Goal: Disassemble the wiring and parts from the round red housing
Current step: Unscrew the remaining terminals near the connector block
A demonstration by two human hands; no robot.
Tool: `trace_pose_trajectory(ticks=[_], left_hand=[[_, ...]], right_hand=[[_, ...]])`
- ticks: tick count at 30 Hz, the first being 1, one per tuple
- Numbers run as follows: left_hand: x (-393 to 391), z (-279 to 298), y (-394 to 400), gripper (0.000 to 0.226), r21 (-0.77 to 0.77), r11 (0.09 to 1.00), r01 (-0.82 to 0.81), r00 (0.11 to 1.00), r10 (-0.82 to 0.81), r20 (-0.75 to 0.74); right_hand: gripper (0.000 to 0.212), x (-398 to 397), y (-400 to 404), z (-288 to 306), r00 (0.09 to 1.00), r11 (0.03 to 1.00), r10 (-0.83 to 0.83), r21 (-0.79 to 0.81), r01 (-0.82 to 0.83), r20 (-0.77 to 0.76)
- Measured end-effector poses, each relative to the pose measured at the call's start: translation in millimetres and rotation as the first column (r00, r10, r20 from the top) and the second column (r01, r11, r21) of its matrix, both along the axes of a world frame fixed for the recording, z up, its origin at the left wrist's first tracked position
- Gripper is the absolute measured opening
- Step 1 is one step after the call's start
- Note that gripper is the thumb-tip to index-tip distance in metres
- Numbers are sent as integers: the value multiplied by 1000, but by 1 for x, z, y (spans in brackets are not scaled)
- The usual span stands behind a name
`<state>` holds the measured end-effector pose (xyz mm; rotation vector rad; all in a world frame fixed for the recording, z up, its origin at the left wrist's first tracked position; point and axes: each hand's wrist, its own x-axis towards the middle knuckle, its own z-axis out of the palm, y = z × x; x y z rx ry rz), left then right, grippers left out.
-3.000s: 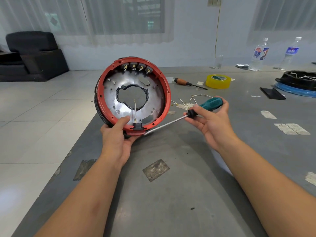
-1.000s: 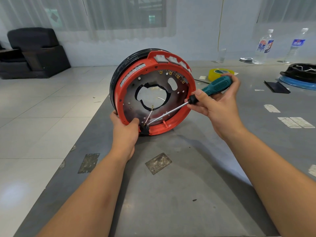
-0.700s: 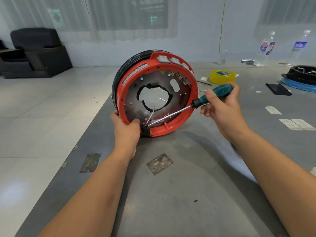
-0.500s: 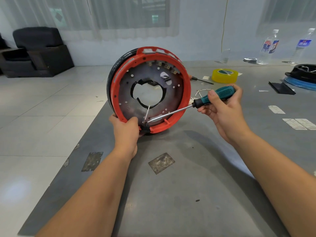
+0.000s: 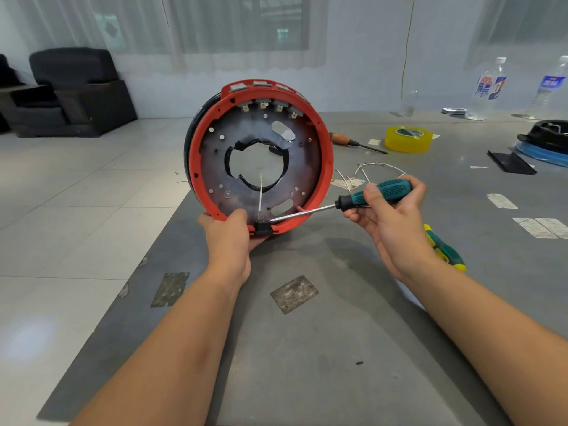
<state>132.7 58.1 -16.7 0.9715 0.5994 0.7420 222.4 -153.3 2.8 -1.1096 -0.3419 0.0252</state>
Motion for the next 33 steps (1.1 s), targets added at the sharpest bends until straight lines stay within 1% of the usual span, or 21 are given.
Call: trace_pose_trajectory(ticks=[3,7,9,15,22,26,33], left_hand=[[-1,0,-1,50,4,1000,-4,1000,4,7],[-2,1,2,56,-15,1000,23,999,-23,22],[-1,1,1,55,-8,1000,23,999,-23,24],[-3,2,-2,53,35,999,20,1000,-21,11],[-3,3,-4,47,83,996,12,1000,-9,-30],[-4,3,-5,44,90,996,14,1000,-12,-24],[-4,4,-8,49,115,993,10,1000,-8,-21]], right_hand=[[44,-2,5,0,998,998,-52,21,53,-21],[38,4,-5,12,991,988,-134,76,132,15],[36,5,-11,15,993,990,-117,88,114,26],[40,2,-15,19,993,998,-55,43,51,104],[42,1,-19,23,975,998,-50,-16,55,217],[40,2,-19,24,964,997,-56,-32,67,259],[37,2,-19,25,947,994,-48,-78,76,318]])
